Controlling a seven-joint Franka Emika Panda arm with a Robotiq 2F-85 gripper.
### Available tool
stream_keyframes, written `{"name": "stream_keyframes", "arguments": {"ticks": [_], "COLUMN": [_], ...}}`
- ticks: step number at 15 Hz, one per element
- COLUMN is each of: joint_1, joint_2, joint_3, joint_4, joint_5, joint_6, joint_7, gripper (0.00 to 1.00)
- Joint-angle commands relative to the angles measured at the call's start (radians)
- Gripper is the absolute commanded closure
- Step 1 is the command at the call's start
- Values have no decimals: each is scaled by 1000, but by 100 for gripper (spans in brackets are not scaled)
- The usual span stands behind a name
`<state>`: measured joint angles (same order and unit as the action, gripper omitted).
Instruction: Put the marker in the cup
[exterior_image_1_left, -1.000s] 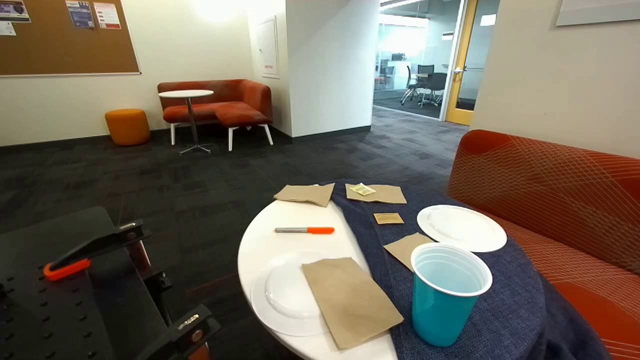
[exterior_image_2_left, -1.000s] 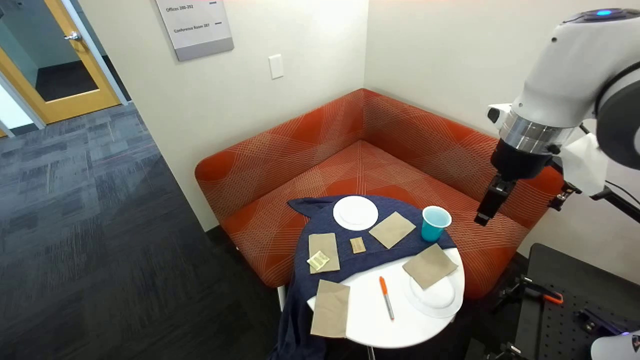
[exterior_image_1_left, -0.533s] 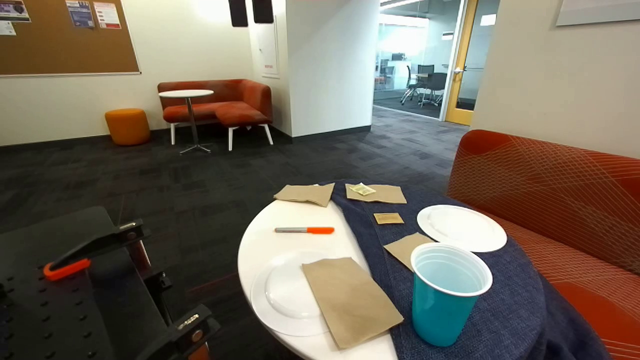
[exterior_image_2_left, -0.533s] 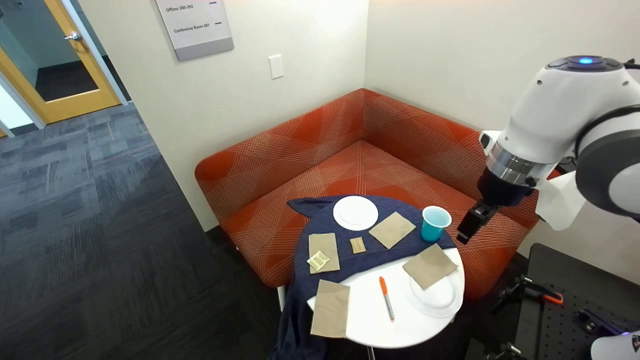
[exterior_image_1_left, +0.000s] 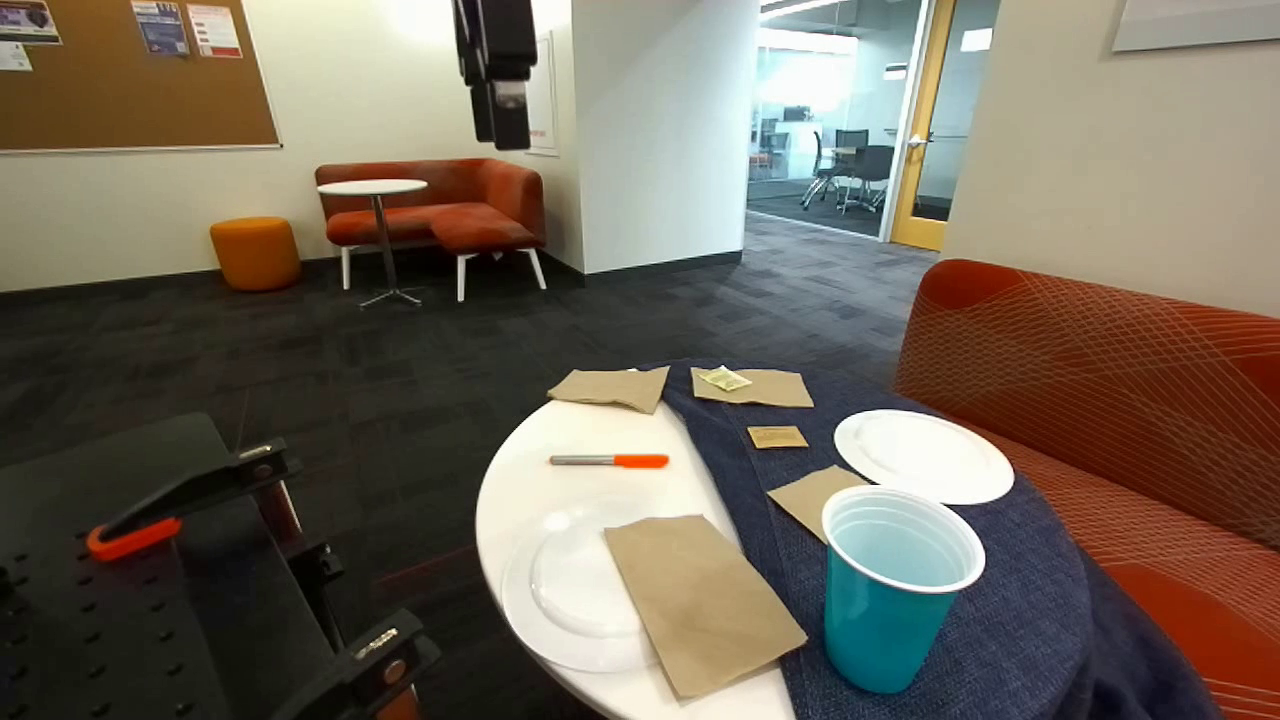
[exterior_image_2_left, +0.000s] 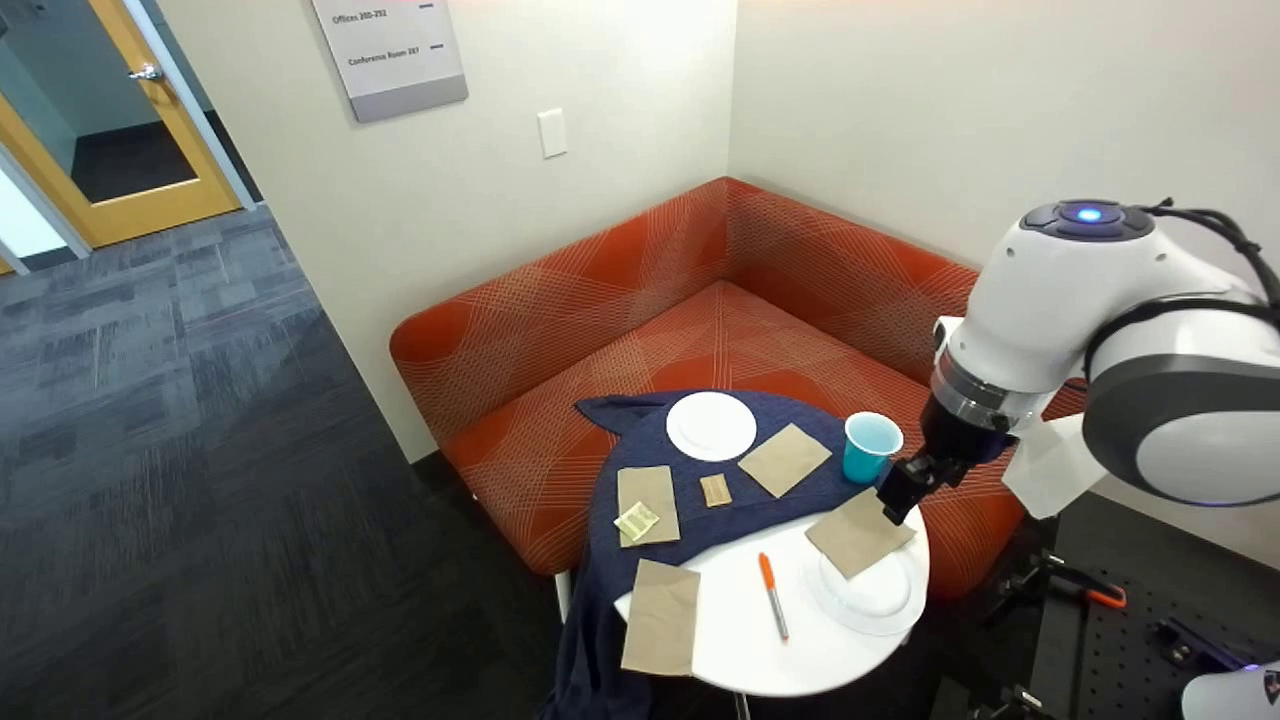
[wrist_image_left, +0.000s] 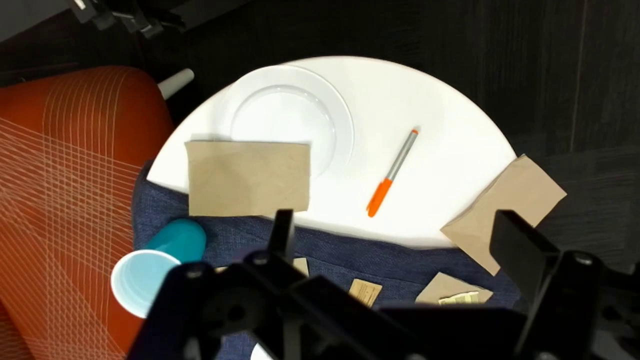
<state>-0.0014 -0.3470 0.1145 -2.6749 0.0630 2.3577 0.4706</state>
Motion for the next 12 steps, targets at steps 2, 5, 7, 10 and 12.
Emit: {"name": "stream_keyframes", "arguments": {"ticks": [2, 5, 7, 10, 12], "joint_1": [-23, -26, -30, -27, -22], "joint_2": [143, 214, 258, 324, 367], "joint_3": [11, 1, -4, -18, -33], "joint_4": [45, 57, 64, 74, 83], "joint_5": [-7, -16, -40, -98, -137], "joint_6": [67, 102, 134, 182, 200], "joint_7": [84, 126, 170, 256, 307], "gripper": [0, 0, 0, 0, 0]}}
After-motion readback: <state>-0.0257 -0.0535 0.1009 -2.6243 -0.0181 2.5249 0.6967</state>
